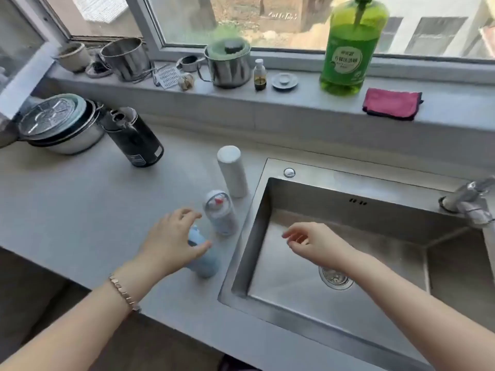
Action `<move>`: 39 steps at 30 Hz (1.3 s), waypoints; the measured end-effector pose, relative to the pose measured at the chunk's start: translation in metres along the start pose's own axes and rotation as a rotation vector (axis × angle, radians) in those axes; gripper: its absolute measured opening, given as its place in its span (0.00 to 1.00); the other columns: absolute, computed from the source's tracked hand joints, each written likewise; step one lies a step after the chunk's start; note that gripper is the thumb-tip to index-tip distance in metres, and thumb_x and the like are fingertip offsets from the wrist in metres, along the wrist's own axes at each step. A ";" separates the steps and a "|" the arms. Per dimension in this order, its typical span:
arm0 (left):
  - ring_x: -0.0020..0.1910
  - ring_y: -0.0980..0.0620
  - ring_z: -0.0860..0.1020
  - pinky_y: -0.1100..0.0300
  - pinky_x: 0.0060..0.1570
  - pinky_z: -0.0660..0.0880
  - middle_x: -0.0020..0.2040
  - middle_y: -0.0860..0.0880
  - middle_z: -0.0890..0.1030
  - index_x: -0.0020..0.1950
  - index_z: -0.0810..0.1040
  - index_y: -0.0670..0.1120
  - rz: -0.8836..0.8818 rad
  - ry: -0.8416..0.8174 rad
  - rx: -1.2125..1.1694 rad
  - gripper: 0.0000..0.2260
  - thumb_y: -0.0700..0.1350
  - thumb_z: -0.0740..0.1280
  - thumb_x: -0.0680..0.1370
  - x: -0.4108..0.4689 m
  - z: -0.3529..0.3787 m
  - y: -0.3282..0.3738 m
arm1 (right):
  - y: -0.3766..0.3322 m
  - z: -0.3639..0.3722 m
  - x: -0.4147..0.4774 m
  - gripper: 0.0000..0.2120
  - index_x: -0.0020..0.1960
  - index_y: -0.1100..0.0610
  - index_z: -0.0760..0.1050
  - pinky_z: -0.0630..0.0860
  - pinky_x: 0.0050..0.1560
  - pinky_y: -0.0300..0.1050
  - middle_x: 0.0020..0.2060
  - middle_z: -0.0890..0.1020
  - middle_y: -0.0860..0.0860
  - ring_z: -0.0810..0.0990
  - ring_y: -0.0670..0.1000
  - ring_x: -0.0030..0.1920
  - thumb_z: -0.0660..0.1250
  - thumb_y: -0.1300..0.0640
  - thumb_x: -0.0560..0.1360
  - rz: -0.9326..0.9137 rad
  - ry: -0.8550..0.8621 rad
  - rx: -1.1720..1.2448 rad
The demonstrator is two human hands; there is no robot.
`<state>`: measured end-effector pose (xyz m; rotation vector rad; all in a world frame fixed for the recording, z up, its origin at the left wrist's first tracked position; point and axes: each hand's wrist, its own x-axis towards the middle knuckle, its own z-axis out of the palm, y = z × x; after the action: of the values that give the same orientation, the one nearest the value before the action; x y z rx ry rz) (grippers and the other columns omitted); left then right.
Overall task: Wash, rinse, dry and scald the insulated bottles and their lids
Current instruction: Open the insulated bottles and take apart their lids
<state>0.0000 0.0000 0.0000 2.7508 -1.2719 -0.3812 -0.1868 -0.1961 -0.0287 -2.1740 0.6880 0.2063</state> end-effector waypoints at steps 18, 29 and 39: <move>0.48 0.61 0.77 0.70 0.45 0.74 0.51 0.63 0.78 0.60 0.69 0.66 0.353 0.000 -0.755 0.31 0.61 0.71 0.57 0.006 -0.014 -0.008 | -0.050 0.083 0.018 0.44 0.66 0.39 0.59 0.71 0.57 0.41 0.59 0.72 0.39 0.72 0.43 0.58 0.79 0.48 0.57 -0.152 0.175 0.154; 0.40 0.42 0.76 0.56 0.37 0.74 0.55 0.43 0.73 0.55 0.73 0.44 1.416 0.378 -0.308 0.21 0.58 0.67 0.72 0.035 0.028 0.087 | 0.017 0.038 -0.057 0.41 0.69 0.49 0.64 0.63 0.42 0.23 0.50 0.71 0.35 0.70 0.40 0.49 0.74 0.58 0.58 -0.010 0.230 0.049; 0.38 0.47 0.75 0.59 0.38 0.72 0.45 0.45 0.77 0.51 0.73 0.44 1.096 0.319 -0.508 0.17 0.55 0.66 0.70 -0.023 0.076 0.160 | 0.071 0.040 -0.118 0.45 0.73 0.52 0.61 0.66 0.52 0.33 0.63 0.73 0.45 0.73 0.48 0.61 0.75 0.57 0.59 0.146 0.291 0.092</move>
<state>-0.1523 -0.0845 -0.0398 1.3426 -1.9525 -0.1110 -0.3208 -0.1534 -0.0586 -2.0874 1.0013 -0.0681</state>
